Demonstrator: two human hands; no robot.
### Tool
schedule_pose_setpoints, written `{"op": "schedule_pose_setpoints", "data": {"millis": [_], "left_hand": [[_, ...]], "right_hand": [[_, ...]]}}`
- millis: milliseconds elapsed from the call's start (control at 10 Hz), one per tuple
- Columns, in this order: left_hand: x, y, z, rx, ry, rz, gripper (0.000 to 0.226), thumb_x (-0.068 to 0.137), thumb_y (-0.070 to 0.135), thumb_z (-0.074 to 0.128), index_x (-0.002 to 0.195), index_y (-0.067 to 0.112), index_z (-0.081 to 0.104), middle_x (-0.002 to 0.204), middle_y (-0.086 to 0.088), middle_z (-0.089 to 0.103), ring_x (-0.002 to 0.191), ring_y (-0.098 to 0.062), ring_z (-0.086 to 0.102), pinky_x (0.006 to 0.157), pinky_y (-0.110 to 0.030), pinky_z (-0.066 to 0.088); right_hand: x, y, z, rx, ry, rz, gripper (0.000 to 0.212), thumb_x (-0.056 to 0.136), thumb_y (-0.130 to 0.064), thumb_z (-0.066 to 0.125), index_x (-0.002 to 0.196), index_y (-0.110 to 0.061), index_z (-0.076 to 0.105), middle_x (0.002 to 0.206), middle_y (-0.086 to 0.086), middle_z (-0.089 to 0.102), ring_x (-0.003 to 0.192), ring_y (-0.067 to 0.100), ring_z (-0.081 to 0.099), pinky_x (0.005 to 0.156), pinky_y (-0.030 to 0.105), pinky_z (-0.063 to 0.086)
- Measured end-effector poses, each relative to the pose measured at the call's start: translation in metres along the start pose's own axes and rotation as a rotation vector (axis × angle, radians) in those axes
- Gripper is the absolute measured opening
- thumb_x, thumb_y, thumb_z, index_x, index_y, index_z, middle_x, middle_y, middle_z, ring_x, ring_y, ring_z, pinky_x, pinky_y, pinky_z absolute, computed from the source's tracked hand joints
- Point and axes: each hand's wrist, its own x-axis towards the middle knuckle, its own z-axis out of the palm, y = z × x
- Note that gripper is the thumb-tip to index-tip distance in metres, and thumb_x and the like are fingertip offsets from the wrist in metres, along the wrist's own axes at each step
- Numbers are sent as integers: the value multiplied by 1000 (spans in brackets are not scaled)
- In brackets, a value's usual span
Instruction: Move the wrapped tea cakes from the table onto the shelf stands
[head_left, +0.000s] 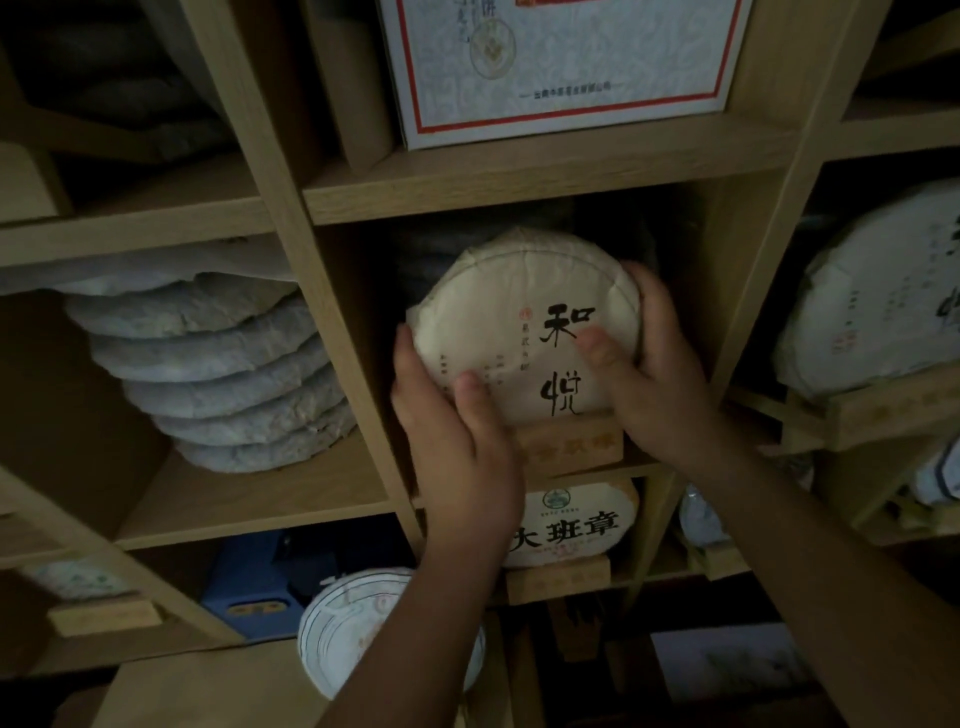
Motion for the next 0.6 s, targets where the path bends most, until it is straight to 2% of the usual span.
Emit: {"op": "schedule_pose_setpoints", "data": {"millis": [100, 200, 300, 400, 500, 600], "left_hand": [[-2, -7, 14, -30, 91, -11, 58, 104, 29, 38, 158, 12, 22, 146, 0, 38, 113, 13, 43, 90, 5, 32], [-3, -8, 17, -13, 122, -9, 60, 102, 32, 40, 156, 11, 24, 137, 8, 36, 117, 4, 39, 91, -6, 35], [0, -11, 13, 9, 65, -16, 64, 102, 40, 40, 157, 15, 20, 141, 7, 37, 125, -7, 43, 99, -26, 40], [4, -8, -1, 12, -64, -11, 68, 103, 44, 41, 161, 20, 14, 161, -2, 33, 142, -8, 37, 110, -24, 37], [2, -1, -22, -17, -143, -48, 73, 104, 42, 44, 162, 28, 2, 167, 5, 24, 145, 0, 29, 112, -16, 29], [-6, 14, -51, 3, -188, -115, 68, 103, 42, 45, 160, 35, 9, 158, 9, 44, 136, -3, 47, 101, -13, 42]], "right_hand": [[2, 2, 0, -24, -21, -1, 56, 99, -25, 57, 147, -31, 28, 126, -21, 51, 98, -30, 53, 72, -3, 46], [3, 4, 0, -45, -37, 9, 58, 99, -24, 56, 149, -28, 27, 128, -17, 49, 97, -32, 51, 73, -4, 44], [5, 4, -2, -70, -45, 10, 51, 100, -25, 55, 141, -37, 27, 127, -25, 48, 103, -29, 51, 81, -2, 45], [3, -4, -6, -142, -29, 32, 62, 98, -45, 49, 153, -31, 23, 149, -9, 45, 133, -3, 47, 108, 24, 43], [-7, -23, -10, -215, 4, 103, 76, 99, -49, 45, 159, -35, 1, 167, -3, 20, 147, 6, 23, 117, 37, 27], [-38, -56, -27, -256, 58, 182, 74, 94, -53, 44, 159, -34, 13, 166, -6, 23, 145, 6, 26, 116, 37, 30]]}}
